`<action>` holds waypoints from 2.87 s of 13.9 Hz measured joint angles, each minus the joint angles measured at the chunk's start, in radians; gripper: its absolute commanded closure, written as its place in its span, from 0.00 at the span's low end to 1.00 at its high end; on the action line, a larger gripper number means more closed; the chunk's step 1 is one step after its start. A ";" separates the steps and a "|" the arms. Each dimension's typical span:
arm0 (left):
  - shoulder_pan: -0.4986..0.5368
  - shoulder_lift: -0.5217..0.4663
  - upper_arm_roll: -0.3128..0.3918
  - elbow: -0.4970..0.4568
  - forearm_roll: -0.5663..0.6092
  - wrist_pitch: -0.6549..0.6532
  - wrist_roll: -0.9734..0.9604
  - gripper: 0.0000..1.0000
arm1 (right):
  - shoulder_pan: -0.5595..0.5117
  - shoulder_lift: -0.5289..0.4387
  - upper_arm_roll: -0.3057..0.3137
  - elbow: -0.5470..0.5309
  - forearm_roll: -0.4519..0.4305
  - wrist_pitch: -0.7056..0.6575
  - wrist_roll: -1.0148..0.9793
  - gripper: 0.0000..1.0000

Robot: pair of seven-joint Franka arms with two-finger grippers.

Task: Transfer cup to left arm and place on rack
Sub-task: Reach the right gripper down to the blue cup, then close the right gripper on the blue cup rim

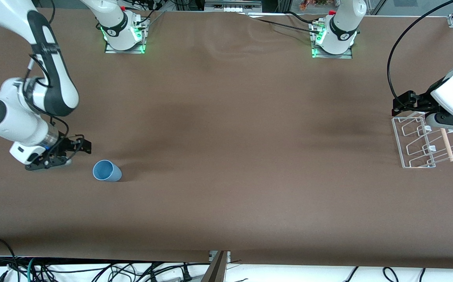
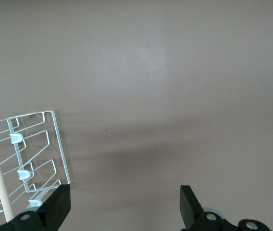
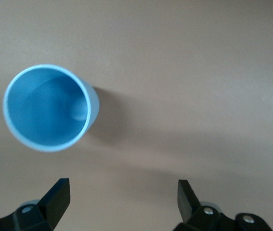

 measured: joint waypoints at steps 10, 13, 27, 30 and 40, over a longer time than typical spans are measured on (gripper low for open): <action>0.000 0.000 0.000 0.000 0.000 0.000 0.000 0.00 | 0.025 0.084 0.010 0.122 0.001 0.030 0.135 0.01; 0.000 0.000 0.000 0.000 0.000 0.000 0.000 0.00 | 0.058 0.154 0.011 0.179 0.001 0.030 0.172 0.02; 0.001 0.001 0.001 0.000 0.000 -0.004 0.000 0.00 | 0.060 0.215 0.007 0.201 0.000 0.029 0.171 1.00; 0.001 0.001 0.001 0.000 0.000 -0.005 0.000 0.00 | 0.060 0.217 0.007 0.201 0.000 0.029 0.171 1.00; 0.002 0.001 0.001 0.000 0.000 -0.006 0.000 0.00 | 0.153 0.179 0.044 0.278 0.003 -0.138 0.412 1.00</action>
